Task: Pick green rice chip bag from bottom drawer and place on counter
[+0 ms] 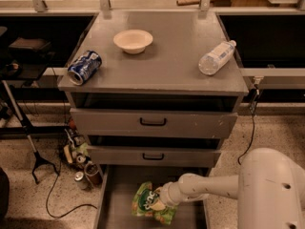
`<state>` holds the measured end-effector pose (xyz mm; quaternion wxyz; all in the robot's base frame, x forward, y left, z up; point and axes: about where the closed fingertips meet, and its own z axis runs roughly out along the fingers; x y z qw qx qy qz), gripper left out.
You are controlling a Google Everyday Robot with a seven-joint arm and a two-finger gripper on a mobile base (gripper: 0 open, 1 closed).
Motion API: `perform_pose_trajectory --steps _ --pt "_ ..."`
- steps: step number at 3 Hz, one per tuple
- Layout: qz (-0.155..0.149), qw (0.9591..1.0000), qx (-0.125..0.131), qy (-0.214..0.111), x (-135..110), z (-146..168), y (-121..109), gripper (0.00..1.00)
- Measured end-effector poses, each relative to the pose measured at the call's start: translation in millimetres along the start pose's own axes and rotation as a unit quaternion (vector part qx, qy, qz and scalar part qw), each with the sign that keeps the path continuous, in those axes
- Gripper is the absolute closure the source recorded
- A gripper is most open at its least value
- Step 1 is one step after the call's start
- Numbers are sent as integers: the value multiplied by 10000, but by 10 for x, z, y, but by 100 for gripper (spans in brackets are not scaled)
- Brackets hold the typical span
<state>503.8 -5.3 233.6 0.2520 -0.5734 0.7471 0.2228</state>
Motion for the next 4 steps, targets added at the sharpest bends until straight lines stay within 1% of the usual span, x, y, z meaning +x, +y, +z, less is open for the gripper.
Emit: perform_pose_trajectory --steps 1,2,3,4 --pt "-57 9999 102 50 -190 -528 -194 100" --pt "-191 9995 4 268 -334 -1053 -337 100" --pt "-291 9977 -182 579 -390 -1523 -345 100" --pt "-362 9955 -238 841 -444 -2045 -310 100"
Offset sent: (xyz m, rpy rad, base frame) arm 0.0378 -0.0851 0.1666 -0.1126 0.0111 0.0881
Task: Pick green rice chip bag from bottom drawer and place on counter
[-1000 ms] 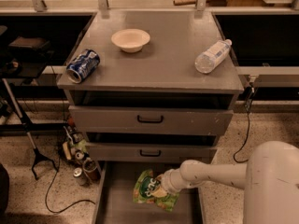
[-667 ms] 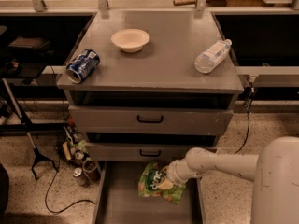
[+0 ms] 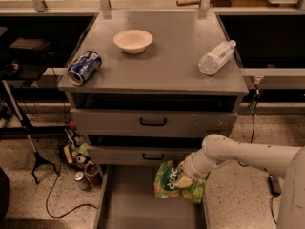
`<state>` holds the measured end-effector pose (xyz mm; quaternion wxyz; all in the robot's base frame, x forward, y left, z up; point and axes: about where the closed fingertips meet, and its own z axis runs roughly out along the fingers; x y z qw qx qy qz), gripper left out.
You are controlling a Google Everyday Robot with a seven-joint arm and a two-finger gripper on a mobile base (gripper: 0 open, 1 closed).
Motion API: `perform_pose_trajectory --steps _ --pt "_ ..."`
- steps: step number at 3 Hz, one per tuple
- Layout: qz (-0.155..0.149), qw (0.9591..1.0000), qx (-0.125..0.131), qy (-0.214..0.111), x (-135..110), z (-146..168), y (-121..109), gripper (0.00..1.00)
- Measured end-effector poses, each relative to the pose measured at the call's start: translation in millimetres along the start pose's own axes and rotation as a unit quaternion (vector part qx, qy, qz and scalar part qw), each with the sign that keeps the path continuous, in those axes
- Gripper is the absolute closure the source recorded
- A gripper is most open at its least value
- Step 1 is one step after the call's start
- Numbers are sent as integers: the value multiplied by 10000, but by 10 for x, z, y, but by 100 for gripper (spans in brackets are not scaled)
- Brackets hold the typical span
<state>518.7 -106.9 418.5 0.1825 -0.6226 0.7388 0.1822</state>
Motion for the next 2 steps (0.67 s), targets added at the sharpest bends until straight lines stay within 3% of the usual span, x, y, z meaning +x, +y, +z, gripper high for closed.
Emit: perform_pose_trajectory --steps 2 --pt "-136 9980 298 532 -164 -1173 238 100"
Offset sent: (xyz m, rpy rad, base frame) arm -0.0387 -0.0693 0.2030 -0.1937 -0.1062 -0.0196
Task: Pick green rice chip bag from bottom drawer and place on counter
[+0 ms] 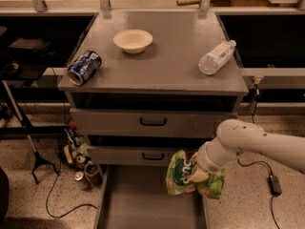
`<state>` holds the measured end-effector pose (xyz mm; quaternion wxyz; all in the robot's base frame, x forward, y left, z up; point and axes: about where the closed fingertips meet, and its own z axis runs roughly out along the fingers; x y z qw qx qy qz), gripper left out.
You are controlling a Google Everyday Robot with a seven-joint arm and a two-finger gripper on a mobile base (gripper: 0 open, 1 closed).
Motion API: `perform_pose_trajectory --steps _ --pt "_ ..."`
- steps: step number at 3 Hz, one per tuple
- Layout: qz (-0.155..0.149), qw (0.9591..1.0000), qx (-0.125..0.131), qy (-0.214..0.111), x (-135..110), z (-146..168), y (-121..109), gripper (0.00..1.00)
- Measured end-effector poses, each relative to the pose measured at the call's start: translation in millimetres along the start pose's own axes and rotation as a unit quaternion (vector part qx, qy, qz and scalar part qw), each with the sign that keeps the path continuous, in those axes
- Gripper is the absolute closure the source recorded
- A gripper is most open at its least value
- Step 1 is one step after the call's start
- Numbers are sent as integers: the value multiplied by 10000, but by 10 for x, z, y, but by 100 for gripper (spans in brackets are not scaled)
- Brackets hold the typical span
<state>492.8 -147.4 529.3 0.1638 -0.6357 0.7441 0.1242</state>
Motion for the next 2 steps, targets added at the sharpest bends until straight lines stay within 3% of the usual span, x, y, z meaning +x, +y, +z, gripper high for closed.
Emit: perform_pose_trajectory --steps 1,2 --pt "25 9989 384 282 -150 -744 -9 100" --pt "33 9988 420 238 -148 -772 -17 100"
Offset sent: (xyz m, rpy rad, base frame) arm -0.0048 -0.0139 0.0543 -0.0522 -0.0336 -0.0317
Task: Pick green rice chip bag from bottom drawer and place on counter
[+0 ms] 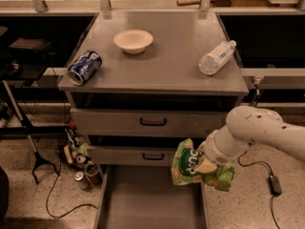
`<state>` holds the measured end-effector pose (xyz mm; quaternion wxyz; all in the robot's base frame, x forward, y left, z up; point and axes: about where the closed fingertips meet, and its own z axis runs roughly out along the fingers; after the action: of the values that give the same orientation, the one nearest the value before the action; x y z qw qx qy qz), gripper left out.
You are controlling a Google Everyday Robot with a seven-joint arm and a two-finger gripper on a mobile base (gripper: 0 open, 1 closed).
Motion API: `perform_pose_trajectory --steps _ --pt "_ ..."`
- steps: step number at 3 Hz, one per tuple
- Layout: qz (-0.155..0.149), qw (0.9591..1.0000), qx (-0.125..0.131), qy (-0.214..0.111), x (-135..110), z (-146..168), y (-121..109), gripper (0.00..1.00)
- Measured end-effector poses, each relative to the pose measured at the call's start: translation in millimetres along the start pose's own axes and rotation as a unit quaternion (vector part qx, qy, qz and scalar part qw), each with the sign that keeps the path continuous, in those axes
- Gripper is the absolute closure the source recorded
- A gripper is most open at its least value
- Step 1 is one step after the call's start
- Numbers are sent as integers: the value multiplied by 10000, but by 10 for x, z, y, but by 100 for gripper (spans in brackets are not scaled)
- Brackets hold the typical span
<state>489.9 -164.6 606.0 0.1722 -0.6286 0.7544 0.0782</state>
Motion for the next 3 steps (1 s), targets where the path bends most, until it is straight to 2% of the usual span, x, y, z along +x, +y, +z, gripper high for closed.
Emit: perform_pose_trajectory --steps 1,2,3 --pt "11 9996 245 -141 74 -254 -24 100" --pt "-20 9970 747 -216 185 -778 2 100" --pt "-163 9898 1399 -200 171 -1563 1 100"
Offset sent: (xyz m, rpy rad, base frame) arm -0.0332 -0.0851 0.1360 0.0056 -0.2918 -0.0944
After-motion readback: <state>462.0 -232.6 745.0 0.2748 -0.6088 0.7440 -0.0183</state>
